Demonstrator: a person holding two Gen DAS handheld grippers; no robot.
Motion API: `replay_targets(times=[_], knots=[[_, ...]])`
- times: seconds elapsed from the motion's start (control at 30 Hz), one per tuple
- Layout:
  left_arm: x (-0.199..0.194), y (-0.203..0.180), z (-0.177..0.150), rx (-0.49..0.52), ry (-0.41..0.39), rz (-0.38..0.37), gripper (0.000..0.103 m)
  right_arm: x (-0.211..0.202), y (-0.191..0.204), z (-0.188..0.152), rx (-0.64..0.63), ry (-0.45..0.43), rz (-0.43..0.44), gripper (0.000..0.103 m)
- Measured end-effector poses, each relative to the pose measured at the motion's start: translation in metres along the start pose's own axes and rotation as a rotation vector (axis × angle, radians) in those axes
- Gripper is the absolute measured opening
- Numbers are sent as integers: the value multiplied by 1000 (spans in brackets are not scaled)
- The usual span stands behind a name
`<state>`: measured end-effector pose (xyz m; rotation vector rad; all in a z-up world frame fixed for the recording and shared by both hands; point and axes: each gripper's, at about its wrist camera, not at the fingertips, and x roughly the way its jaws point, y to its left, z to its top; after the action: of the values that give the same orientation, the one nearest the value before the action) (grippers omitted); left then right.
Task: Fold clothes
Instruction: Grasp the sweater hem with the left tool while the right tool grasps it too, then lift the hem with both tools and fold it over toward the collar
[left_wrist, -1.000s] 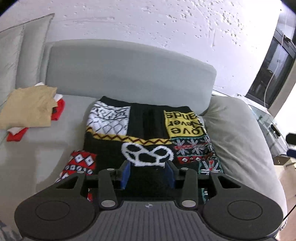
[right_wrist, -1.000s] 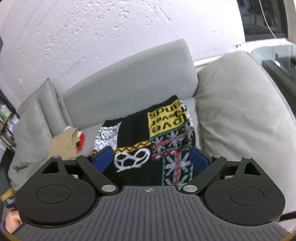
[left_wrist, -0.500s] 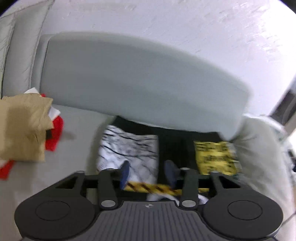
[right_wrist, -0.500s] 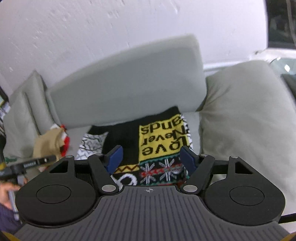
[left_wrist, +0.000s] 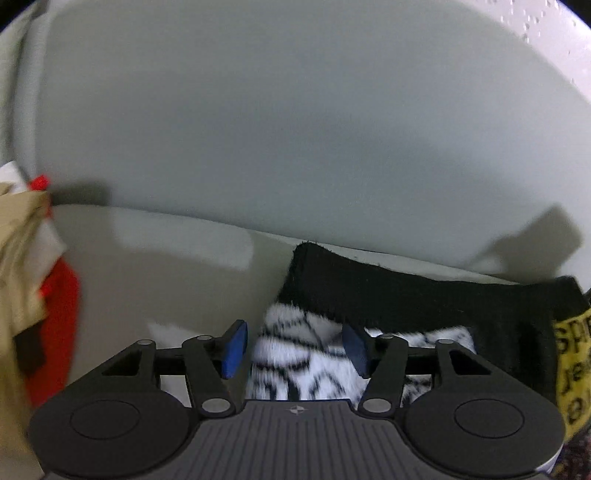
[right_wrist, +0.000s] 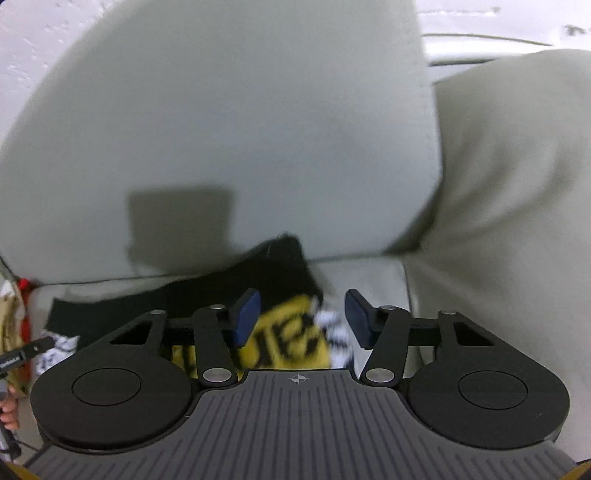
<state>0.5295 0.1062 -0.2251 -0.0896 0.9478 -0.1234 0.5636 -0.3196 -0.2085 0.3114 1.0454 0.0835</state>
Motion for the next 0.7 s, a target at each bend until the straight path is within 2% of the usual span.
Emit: replay_targets(times=[0.1, 0.17, 0.2, 0.23, 0.27, 0.33, 0.4, 0.53, 0.7], knots=[[13, 0, 6, 28, -44, -25, 55, 27, -7, 11, -6, 21, 32, 57], [16, -5, 9, 49, -47, -51, 36, 37, -4, 12, -30, 16, 51, 55], [13, -9, 10, 74, -55, -52, 14, 40, -1, 11, -50, 9, 53, 39], [10, -14, 11, 100, -64, -52, 9, 42, 3, 10, -75, 2, 48, 28], [4, -20, 10, 131, -79, -35, 9, 38, 8, 7, -99, -17, 38, 17], [-16, -25, 9, 149, -128, -23, 9, 22, 18, 0, -147, -70, 14, 15], [-47, -21, 11, 92, -176, -65, 9, -6, 23, -5, -152, -131, 13, 15], [-130, -23, 8, 39, -254, -131, 8, -92, 32, -20, -79, -190, 85, 14], [-259, -26, -34, 31, -354, -191, 7, -227, 41, -76, -25, -261, 151, 13]])
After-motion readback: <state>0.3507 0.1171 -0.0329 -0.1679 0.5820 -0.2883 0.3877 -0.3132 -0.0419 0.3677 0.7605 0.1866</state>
